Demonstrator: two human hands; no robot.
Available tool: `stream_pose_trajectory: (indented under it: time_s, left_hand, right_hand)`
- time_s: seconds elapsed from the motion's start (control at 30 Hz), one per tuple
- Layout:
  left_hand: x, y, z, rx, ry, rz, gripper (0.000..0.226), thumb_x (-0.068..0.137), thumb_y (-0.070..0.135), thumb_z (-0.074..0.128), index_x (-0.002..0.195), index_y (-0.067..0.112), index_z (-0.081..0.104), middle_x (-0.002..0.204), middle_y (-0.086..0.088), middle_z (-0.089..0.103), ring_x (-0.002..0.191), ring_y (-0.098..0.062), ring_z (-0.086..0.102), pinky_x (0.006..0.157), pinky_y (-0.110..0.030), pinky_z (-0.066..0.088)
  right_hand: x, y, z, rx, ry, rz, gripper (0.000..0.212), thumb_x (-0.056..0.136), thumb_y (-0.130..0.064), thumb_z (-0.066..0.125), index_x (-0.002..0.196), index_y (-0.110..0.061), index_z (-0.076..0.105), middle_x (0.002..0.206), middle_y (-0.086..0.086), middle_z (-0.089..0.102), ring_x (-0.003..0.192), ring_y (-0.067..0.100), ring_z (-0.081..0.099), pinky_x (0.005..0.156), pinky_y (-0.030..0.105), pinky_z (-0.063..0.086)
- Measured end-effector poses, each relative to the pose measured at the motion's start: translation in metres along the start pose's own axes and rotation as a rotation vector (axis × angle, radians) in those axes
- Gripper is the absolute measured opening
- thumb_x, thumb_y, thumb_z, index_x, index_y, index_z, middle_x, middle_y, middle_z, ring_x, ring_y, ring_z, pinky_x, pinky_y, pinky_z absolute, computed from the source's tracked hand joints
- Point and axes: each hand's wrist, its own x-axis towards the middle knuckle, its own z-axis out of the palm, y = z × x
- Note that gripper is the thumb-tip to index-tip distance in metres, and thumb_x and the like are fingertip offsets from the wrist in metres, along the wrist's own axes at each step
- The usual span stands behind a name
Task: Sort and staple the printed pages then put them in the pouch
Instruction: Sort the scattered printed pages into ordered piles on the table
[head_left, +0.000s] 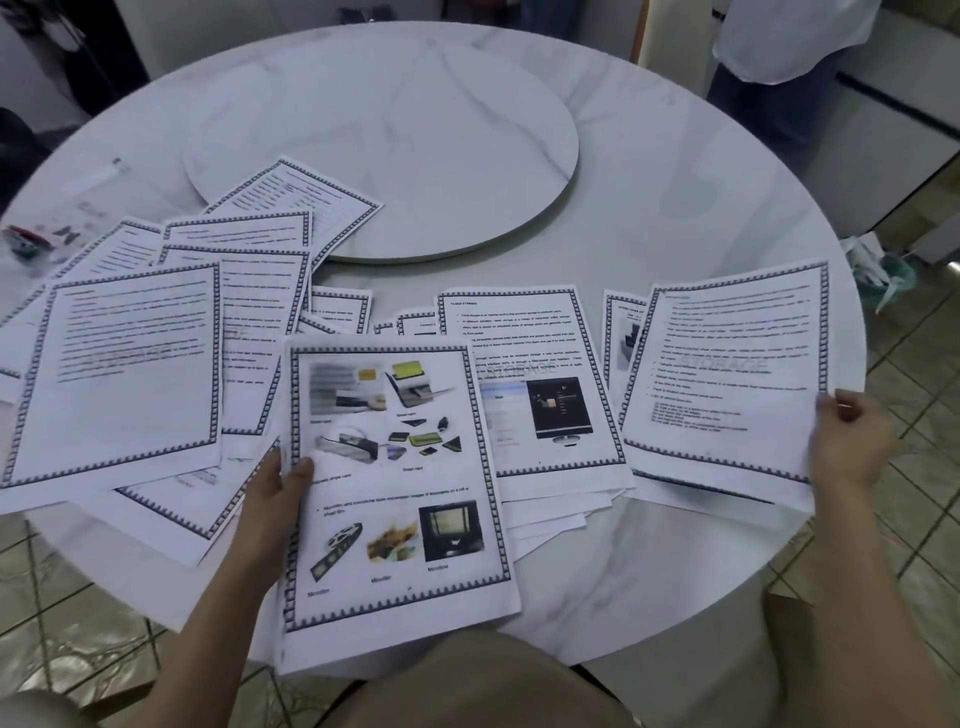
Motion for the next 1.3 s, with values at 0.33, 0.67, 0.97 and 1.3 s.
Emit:
stream_pose_trajectory:
  time_s: [0.33, 0.67, 0.97, 1.3]
  left_hand:
    - [0.009, -0.001, -0.023, -0.009, 0.049, 0.009, 0.034, 0.098, 0.018, 0.043, 0.13, 0.008, 0.048, 0.121, -0.012, 0.058, 0.109, -0.03, 0.056, 0.093, -0.04, 0.044]
    - [0.013, 0.009, -0.04, -0.072, 0.115, 0.006, 0.031, 0.099, 0.017, 0.042, 0.127, 0.009, 0.049, 0.107, -0.013, 0.059, 0.078, -0.015, 0.058, 0.065, -0.027, 0.046]
    - [0.012, 0.013, -0.04, -0.056, 0.097, -0.003, 0.029, 0.099, 0.017, 0.041, 0.126, 0.012, 0.049, 0.095, -0.003, 0.062, 0.078, -0.012, 0.059, 0.061, -0.024, 0.046]
    - [0.017, 0.016, -0.027, -0.038, 0.049, -0.004, 0.028, 0.099, 0.017, 0.041, 0.126, 0.014, 0.049, 0.103, -0.006, 0.06, 0.081, -0.011, 0.058, 0.067, -0.025, 0.049]
  right_hand:
    - [0.021, -0.034, 0.004, 0.236, 0.055, 0.054, 0.03, 0.09, -0.018, 0.056, 0.115, -0.002, 0.06, 0.096, 0.006, 0.059, 0.088, 0.014, 0.055, 0.09, 0.03, 0.05]
    - [-0.049, -0.058, 0.071, 0.196, -0.256, 0.019, 0.024, 0.09, -0.011, 0.057, 0.109, 0.002, 0.063, 0.095, 0.005, 0.058, 0.09, 0.016, 0.053, 0.084, 0.023, 0.042]
    - [-0.104, -0.047, 0.106, -0.01, -0.509, -0.065, 0.025, 0.092, -0.013, 0.054, 0.111, 0.0, 0.063, 0.112, 0.016, 0.065, 0.103, 0.028, 0.058, 0.083, 0.023, 0.038]
    - [-0.042, 0.007, 0.048, -0.547, -0.24, 0.14, 0.07, 0.081, -0.034, 0.068, 0.128, 0.01, 0.039, 0.135, 0.03, 0.033, 0.127, 0.042, 0.03, 0.103, 0.048, 0.03]
